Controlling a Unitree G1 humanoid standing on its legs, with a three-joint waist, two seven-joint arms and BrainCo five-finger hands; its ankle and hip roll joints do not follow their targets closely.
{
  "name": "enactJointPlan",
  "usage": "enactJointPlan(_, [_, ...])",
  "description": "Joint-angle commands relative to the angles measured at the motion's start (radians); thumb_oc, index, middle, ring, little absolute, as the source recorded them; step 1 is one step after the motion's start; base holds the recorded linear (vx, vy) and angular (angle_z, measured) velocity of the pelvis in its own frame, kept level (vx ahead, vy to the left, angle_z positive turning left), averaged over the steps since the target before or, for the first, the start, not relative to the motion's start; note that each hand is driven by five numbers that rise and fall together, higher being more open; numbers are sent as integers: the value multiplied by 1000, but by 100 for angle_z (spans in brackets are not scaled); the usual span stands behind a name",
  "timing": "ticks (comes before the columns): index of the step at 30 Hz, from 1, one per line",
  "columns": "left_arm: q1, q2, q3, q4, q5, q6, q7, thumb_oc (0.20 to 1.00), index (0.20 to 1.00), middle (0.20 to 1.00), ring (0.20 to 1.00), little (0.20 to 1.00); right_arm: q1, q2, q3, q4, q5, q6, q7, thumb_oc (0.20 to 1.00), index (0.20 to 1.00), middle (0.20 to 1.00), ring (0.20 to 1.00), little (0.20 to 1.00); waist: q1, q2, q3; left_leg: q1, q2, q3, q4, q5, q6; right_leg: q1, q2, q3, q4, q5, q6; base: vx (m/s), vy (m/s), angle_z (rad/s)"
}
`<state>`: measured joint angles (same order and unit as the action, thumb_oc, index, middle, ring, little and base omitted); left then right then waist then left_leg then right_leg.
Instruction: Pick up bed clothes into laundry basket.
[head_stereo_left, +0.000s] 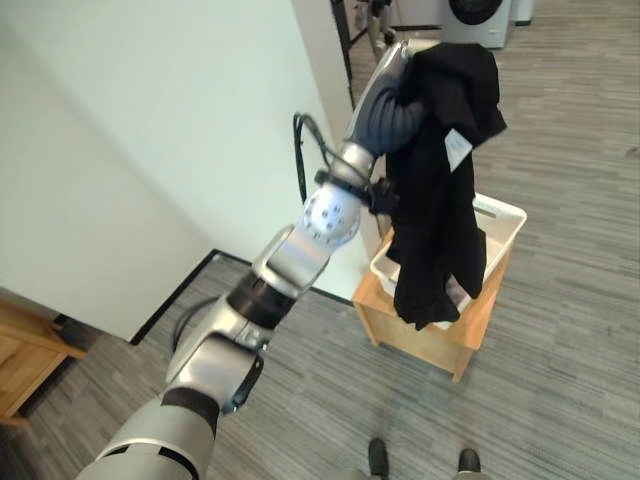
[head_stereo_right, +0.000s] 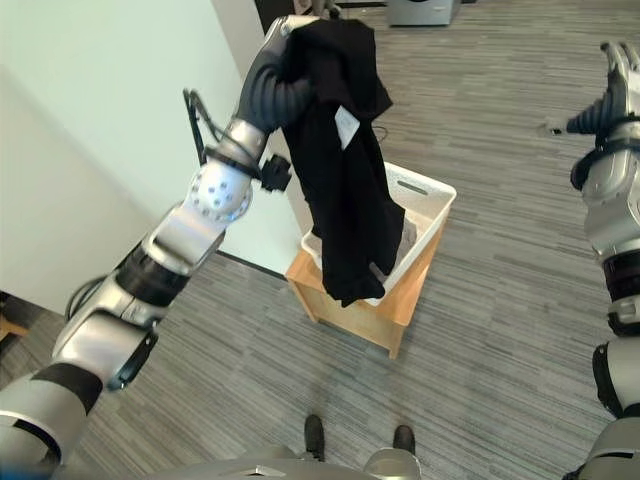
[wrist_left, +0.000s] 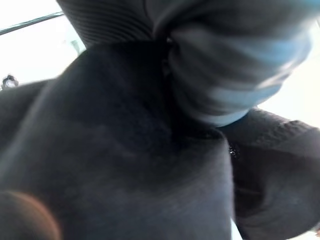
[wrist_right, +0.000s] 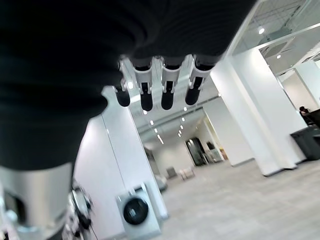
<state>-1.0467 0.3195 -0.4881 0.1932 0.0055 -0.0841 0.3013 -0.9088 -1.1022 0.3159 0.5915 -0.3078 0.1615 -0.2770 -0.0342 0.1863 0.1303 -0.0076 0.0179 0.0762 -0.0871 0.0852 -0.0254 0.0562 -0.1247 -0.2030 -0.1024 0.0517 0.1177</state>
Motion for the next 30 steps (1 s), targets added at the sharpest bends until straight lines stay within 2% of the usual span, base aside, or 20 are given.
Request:
enactJointPlan(1, [-170,-7,-43,120,57,-7,75,200,200,200,200,200,-96,-25,46,-58,29,-32,-23,1000,1000,1000,1000,1000,28,-116,-38,-16,20,-6,0,-53,-52,48,-78,-66,15,-27,52,26,29,-18])
enactJointPlan(2, [-255,24,-78,218,82,22,84,200,200,200,200,200,-117,-12,55,-98,39,-35,-15,1000,1000,1000,1000,1000,9,-116,-38,-19,21,6,0,-56,-49,31,-79,-50,15,-18,55,25,30,-16])
enactJointPlan(8, [-443,85,-137,374,72,43,89,200,200,200,200,200,-167,-17,78,-133,43,-31,-3,1000,1000,1000,1000,1000,-17,-122,-31,-35,23,29,0,-57,-44,-11,-76,-16,15,-2,62,7,32,-16])
enactJointPlan(13, [-534,113,-158,406,79,49,93,200,200,200,200,200,-201,-18,92,-142,46,-29,2,1000,1000,1000,1000,1000,-29,-122,-25,-44,21,44,0,-61,-38,-37,-78,9,15,12,66,11,43,-15])
enactJointPlan(19, [-562,105,-156,424,52,47,91,200,200,200,200,200,-203,-23,88,-163,37,-22,8,1000,1000,1000,1000,1000,-33,-126,-17,-48,16,49,0,-64,-33,-51,-82,21,15,18,69,8,29,-11])
enactJointPlan(25, [-592,110,-174,451,74,61,101,200,200,200,200,200,-262,-33,112,-182,42,-17,-3,1000,1000,1000,1000,1000,-41,-130,32,-90,10,61,0,-53,-27,-104,-89,42,15,41,74,-70,50,-6])
enactJointPlan(30, [-675,160,-253,598,144,97,89,200,200,200,200,200,-318,-7,146,-176,63,-19,-19,1000,1000,1000,1000,1000,-56,-147,99,-155,21,94,0,-32,-27,-190,-90,74,15,76,79,-94,61,-33])
